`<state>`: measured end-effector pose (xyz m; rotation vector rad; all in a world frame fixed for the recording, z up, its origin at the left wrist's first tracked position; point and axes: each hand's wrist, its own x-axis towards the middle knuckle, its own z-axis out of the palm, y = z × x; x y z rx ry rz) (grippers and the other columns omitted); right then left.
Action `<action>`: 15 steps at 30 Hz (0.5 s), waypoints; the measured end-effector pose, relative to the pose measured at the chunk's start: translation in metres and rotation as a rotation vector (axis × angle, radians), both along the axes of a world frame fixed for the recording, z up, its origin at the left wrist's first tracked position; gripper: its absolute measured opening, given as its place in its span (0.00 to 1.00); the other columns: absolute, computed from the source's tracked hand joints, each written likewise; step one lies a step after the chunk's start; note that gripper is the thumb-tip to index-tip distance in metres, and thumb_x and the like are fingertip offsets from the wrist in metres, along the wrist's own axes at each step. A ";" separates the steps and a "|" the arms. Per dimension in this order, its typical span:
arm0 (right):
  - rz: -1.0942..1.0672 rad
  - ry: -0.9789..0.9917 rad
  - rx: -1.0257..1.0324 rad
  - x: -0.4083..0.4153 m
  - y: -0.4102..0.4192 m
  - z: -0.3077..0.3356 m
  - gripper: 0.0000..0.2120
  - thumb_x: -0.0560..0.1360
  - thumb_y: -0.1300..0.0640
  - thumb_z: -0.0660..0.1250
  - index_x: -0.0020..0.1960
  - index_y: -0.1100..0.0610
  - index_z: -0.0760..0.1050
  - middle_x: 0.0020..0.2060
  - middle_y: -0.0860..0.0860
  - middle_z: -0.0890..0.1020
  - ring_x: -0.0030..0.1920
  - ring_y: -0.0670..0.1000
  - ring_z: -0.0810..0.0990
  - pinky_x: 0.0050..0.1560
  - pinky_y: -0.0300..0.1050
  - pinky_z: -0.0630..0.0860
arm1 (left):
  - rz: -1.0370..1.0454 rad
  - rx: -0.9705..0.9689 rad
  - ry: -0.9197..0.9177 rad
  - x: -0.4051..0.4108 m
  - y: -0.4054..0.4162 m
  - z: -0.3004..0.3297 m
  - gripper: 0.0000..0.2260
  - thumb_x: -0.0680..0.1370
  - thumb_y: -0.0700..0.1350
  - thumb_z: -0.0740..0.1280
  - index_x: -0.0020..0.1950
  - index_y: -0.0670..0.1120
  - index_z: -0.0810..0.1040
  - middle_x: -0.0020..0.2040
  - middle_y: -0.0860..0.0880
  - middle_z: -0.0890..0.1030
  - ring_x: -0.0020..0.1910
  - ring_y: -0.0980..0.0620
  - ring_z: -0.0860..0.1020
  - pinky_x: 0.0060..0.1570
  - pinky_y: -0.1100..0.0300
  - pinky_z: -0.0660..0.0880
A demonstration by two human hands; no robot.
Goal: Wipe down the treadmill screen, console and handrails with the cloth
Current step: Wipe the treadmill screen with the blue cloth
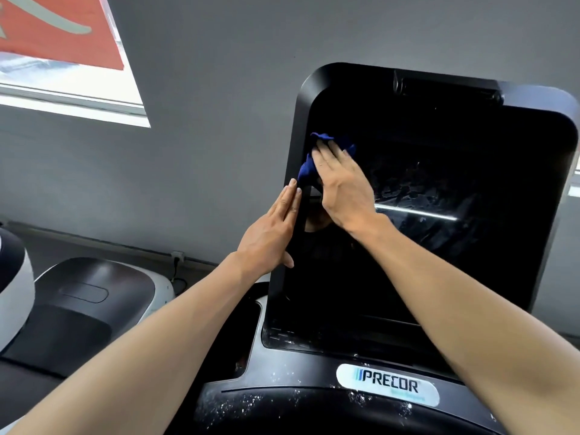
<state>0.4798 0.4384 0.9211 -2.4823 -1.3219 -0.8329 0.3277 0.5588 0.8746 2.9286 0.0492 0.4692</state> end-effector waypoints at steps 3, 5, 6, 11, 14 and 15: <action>0.026 0.005 -0.007 -0.020 -0.002 -0.023 0.28 0.78 0.61 0.51 0.77 0.63 0.63 0.77 0.57 0.65 0.78 0.56 0.60 0.78 0.51 0.56 | 0.002 -0.016 -0.004 0.001 -0.001 0.000 0.67 0.60 0.48 0.85 0.81 0.39 0.38 0.81 0.46 0.32 0.79 0.54 0.34 0.73 0.65 0.58; 0.082 -0.042 -0.104 -0.021 -0.017 -0.029 0.27 0.78 0.61 0.55 0.77 0.62 0.64 0.77 0.57 0.65 0.78 0.55 0.61 0.78 0.51 0.58 | 0.004 -0.018 -0.011 0.000 0.000 0.000 0.66 0.60 0.48 0.85 0.81 0.39 0.39 0.80 0.46 0.30 0.79 0.54 0.35 0.74 0.63 0.60; 0.086 -0.079 -0.126 -0.013 -0.017 -0.020 0.27 0.78 0.61 0.57 0.77 0.62 0.64 0.77 0.57 0.65 0.77 0.55 0.62 0.78 0.50 0.58 | 0.001 -0.016 -0.011 0.000 0.001 0.000 0.66 0.61 0.48 0.85 0.81 0.39 0.39 0.80 0.46 0.30 0.80 0.53 0.35 0.74 0.64 0.58; -0.090 -0.040 0.009 0.006 0.009 0.022 0.29 0.77 0.59 0.51 0.78 0.61 0.62 0.77 0.56 0.64 0.78 0.57 0.61 0.78 0.51 0.57 | -0.004 0.022 0.004 0.000 -0.002 0.001 0.69 0.59 0.52 0.84 0.81 0.39 0.36 0.81 0.44 0.32 0.80 0.51 0.36 0.76 0.64 0.54; 0.010 -0.048 -0.096 -0.012 -0.005 -0.010 0.29 0.77 0.59 0.49 0.77 0.62 0.63 0.77 0.57 0.64 0.78 0.56 0.60 0.78 0.51 0.57 | -0.002 -0.017 -0.008 -0.001 -0.001 0.001 0.67 0.60 0.48 0.85 0.81 0.40 0.38 0.81 0.46 0.31 0.80 0.52 0.36 0.76 0.62 0.61; 0.033 -0.072 -0.141 -0.011 -0.013 -0.014 0.29 0.77 0.59 0.51 0.77 0.62 0.63 0.77 0.57 0.64 0.78 0.56 0.60 0.78 0.51 0.56 | -0.006 -0.025 -0.011 -0.001 -0.001 0.001 0.66 0.61 0.47 0.85 0.82 0.40 0.38 0.81 0.46 0.31 0.80 0.53 0.35 0.75 0.61 0.63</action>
